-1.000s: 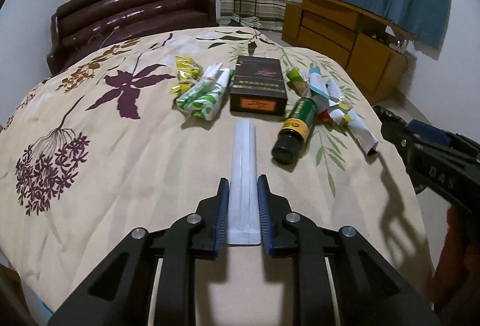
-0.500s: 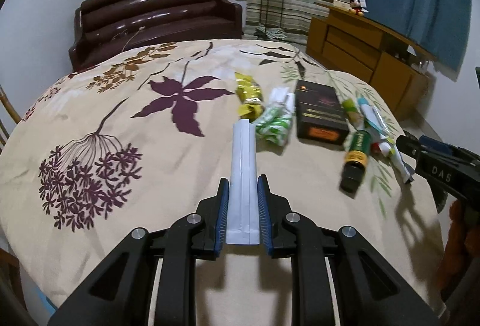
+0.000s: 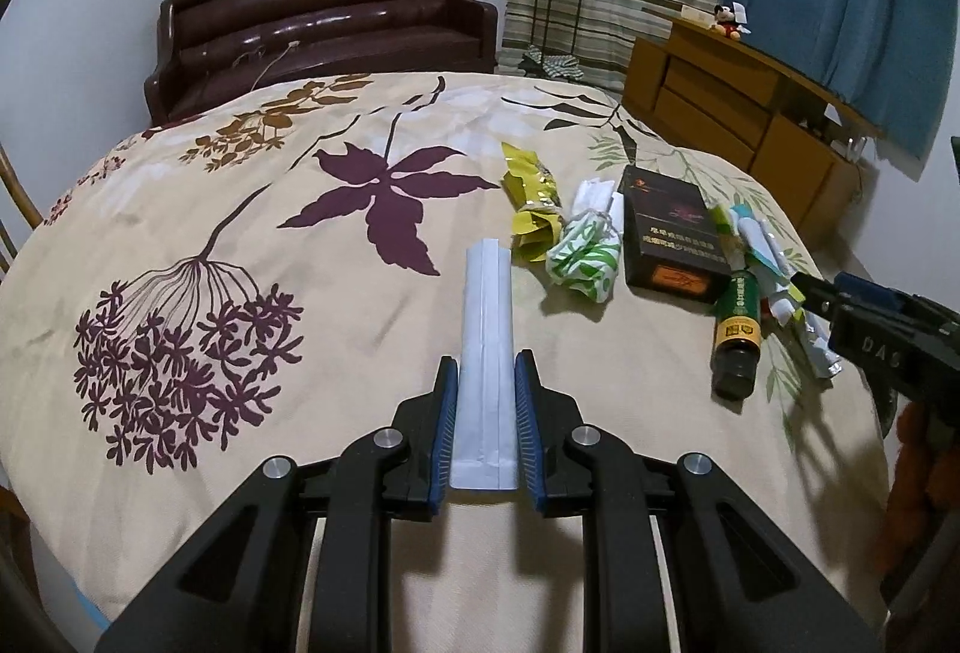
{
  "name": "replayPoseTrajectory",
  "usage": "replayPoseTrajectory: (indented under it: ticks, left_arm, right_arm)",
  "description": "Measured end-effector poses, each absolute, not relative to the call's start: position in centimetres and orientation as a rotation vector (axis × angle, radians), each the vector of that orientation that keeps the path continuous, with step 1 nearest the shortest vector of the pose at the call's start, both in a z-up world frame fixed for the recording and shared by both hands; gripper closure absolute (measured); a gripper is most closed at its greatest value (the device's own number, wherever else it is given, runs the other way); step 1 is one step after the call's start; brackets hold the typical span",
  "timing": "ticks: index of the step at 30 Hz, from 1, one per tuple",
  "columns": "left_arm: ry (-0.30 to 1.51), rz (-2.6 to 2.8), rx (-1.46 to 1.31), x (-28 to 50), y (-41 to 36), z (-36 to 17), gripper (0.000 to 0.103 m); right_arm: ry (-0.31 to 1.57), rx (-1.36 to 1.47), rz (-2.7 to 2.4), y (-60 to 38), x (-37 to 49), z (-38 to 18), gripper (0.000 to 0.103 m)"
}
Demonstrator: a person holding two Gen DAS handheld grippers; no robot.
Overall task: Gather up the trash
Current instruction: 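Grasp the crumpled white paper wrapper with the right tool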
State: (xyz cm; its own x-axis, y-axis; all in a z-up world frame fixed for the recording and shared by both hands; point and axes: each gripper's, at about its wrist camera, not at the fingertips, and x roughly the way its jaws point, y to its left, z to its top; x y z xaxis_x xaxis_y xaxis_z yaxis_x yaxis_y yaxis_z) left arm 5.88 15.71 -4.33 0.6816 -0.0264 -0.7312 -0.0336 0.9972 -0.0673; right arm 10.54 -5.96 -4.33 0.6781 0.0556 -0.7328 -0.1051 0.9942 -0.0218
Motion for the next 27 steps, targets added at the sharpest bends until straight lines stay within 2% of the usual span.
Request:
replayPoseTrajectory:
  ticks: [7, 10, 11, 12, 27]
  left_arm:
    - [0.828, 0.001, -0.086, 6.0, 15.9, -4.5, 0.082]
    - [0.828, 0.001, -0.087, 6.0, 16.0, -4.6, 0.082]
    - [0.828, 0.001, -0.088, 6.0, 15.9, -4.6, 0.082]
    - [0.829, 0.0, -0.089, 6.0, 16.0, -4.6, 0.082]
    - [0.805, 0.01, -0.076, 5.9, 15.6, -4.4, 0.082]
  right_arm:
    - [0.847, -0.073, 0.081, -5.9, 10.8, -5.3, 0.06]
    - [0.843, -0.078, 0.073, -6.0, 10.8, -5.3, 0.074]
    - [0.842, -0.083, 0.072, -6.0, 10.9, -5.3, 0.083]
    - [0.849, -0.084, 0.078, -6.0, 11.0, -5.4, 0.086]
    - [0.827, -0.062, 0.071, -7.2, 9.9, -4.9, 0.087]
